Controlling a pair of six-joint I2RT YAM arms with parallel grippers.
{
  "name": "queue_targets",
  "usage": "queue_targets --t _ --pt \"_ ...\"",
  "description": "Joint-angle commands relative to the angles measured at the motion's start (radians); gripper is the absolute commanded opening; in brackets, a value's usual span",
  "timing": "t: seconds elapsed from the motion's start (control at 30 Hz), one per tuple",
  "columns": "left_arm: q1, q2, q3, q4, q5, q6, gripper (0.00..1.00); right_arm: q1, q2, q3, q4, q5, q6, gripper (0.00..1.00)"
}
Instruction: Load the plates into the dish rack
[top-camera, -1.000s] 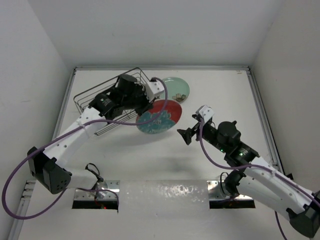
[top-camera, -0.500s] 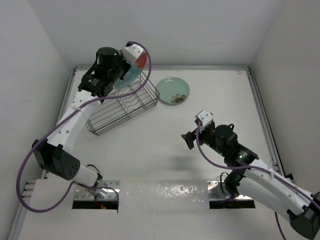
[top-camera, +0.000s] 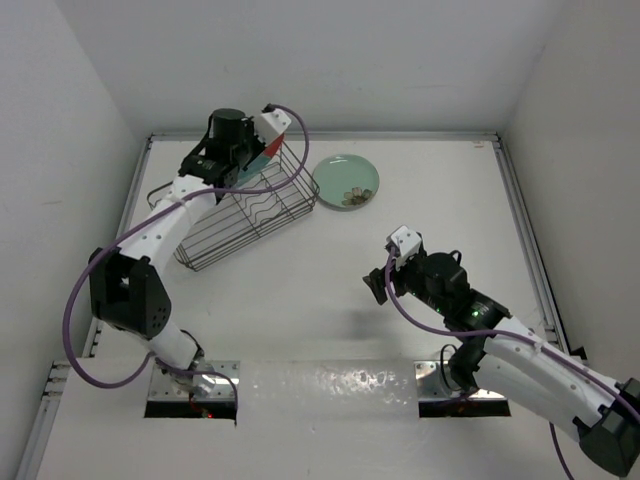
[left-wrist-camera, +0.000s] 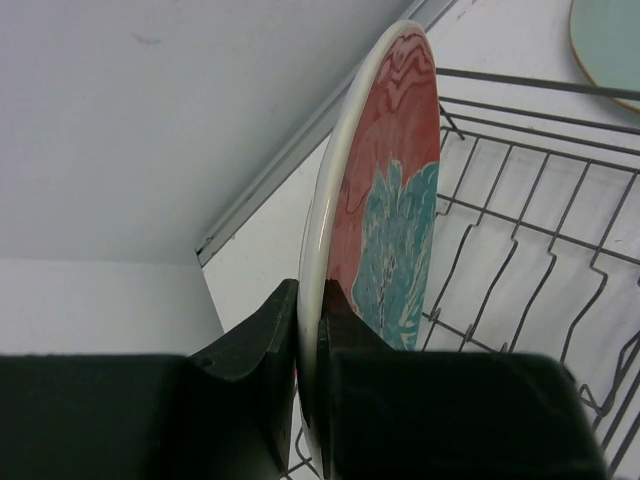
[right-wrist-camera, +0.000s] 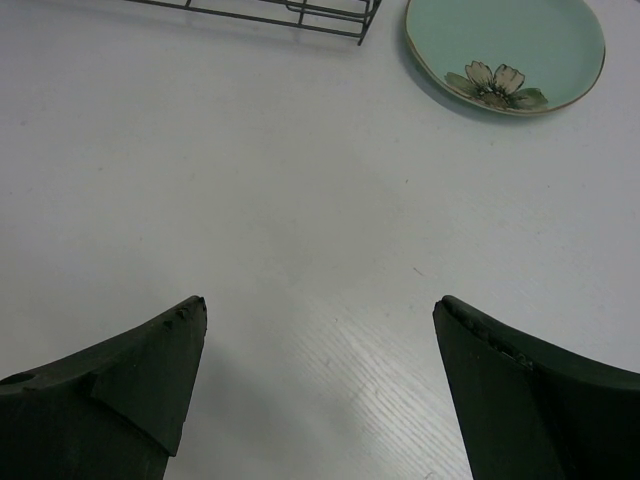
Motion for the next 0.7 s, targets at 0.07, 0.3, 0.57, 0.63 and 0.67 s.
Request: queue_targets --t 0.07,0.3,0.57,0.63,0.67 --pt "0.017 -0.010 -0.005 0.281 -0.047 0.052 0.00 0.002 -0.005 -0.006 0.033 0.002 0.021 0.93" --pt "0.017 -0.005 -0.026 0.301 0.010 0.049 0.00 0.002 0.005 -0.004 0.033 0.006 0.021 0.93" --pt "0.017 -0.002 -0.065 0.313 0.066 0.103 0.00 0.002 0.026 0.003 0.033 -0.004 0.018 0.93" --pt "0.017 0.002 -0.052 0.255 0.087 0.083 0.00 0.001 0.032 0.006 0.031 -0.003 0.015 0.93" --pt "0.017 0.009 -0.063 0.253 0.076 0.071 0.00 0.002 0.034 0.006 0.031 -0.003 0.018 0.93"
